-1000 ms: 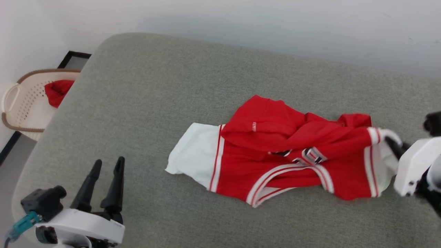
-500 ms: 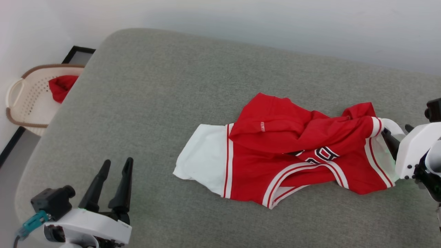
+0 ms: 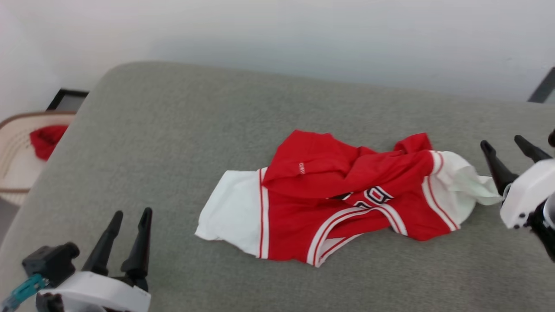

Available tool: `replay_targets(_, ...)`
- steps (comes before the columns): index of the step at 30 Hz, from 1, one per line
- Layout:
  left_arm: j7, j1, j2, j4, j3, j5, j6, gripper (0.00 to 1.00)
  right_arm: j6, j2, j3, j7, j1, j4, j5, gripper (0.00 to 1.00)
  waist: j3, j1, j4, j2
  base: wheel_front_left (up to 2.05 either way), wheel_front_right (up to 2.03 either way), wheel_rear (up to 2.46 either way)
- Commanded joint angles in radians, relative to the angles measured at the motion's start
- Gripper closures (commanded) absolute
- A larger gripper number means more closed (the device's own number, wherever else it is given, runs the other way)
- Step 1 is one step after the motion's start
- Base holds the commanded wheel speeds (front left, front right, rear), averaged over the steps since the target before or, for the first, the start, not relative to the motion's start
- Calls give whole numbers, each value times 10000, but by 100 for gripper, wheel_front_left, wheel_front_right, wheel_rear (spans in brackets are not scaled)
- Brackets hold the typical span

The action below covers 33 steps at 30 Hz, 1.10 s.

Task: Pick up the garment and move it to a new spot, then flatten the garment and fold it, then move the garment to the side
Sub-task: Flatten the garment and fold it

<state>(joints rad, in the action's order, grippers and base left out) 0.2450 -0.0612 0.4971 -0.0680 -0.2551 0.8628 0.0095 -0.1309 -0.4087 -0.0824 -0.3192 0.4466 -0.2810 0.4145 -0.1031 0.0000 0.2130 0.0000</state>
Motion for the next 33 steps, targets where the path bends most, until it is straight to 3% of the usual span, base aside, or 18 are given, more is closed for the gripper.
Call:
replay_targets(1, -25, 197, 83, 89, 63, 56, 86, 0, 3, 23, 17, 227, -356, 350, 45, 0, 455, 0, -488, 0, 0, 0, 0)
replay_targets(16, -201, 1362, 750, 852, 658, 369, 463, 0, 3, 900, 889, 1488, -3505, 3419, -594, 0, 1299, 0, -2057, 0, 0, 0, 0)
replay_targets(33, -96, 1921, 910, 1298, 1058, 487, 721, 0, 3, 1898, 1390, 1848, -4883, 4674, -899, 0, 1351, 0, -2970, 0, 0, 0, 0)
